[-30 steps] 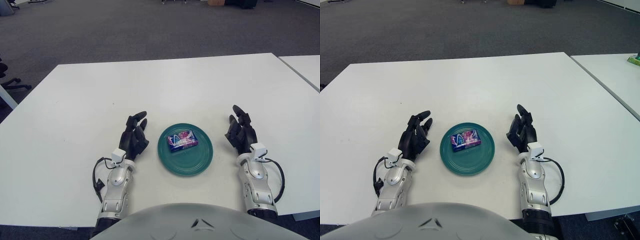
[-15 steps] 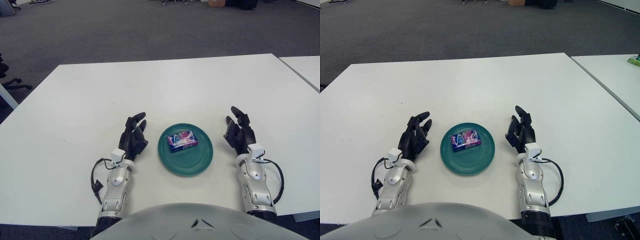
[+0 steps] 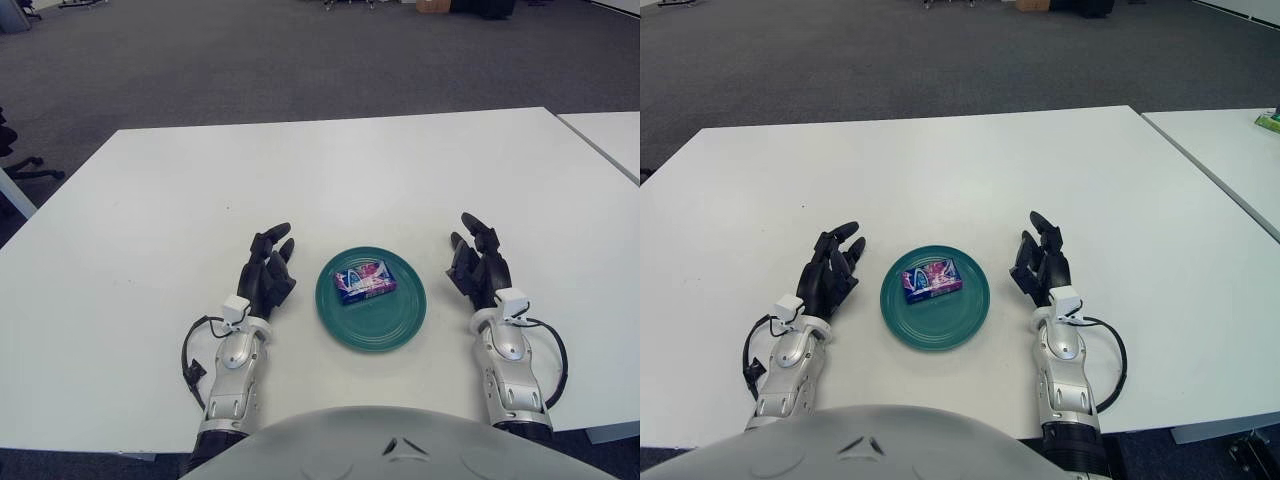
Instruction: Put the gum into the plate.
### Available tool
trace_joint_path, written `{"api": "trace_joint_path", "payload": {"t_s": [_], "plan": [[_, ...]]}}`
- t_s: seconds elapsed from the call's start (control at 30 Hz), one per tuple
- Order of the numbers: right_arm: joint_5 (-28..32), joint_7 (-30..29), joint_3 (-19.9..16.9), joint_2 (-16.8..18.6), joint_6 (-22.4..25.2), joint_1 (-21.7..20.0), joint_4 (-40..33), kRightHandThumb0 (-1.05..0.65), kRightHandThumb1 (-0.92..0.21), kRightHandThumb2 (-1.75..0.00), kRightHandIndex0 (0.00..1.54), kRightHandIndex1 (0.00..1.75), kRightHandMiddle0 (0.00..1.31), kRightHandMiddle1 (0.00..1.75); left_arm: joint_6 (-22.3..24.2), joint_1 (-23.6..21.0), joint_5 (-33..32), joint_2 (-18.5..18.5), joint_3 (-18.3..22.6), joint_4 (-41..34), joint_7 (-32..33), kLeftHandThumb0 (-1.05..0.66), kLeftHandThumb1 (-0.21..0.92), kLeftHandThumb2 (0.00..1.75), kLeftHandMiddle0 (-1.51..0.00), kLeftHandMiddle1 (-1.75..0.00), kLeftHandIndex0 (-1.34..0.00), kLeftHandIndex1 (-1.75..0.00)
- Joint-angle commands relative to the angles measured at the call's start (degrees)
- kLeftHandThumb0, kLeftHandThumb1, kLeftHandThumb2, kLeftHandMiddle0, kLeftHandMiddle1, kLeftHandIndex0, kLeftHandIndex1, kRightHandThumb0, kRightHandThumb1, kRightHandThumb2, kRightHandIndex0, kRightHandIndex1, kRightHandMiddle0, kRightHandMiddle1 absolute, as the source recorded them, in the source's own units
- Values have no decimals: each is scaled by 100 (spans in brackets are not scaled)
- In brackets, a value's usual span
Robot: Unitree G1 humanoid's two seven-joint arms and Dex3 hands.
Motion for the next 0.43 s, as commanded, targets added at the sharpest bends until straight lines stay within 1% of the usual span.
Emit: {"api": "trace_joint_path", "payload": {"t_s": [0.0, 0.2, 0.4], "plan": [[-10, -9, 74, 78, 372, 221, 167, -73, -92, -92, 38, 5, 0, 58, -3, -27, 51, 3, 10, 66, 29, -95, 92, 97, -48, -15, -11, -100], [-135, -92, 116, 59, 546, 237, 98, -72, -92, -90, 41, 5, 0, 59, -42, -22, 159, 4, -6, 58, 76, -96, 92, 99, -47, -15, -15, -102], [-212, -130, 160, 59, 663, 269, 9, -71, -92, -90, 42, 5, 0, 61, -37, -15, 224, -3, 0, 47, 95, -96, 92, 99, -45, -15, -15, -103]]}}
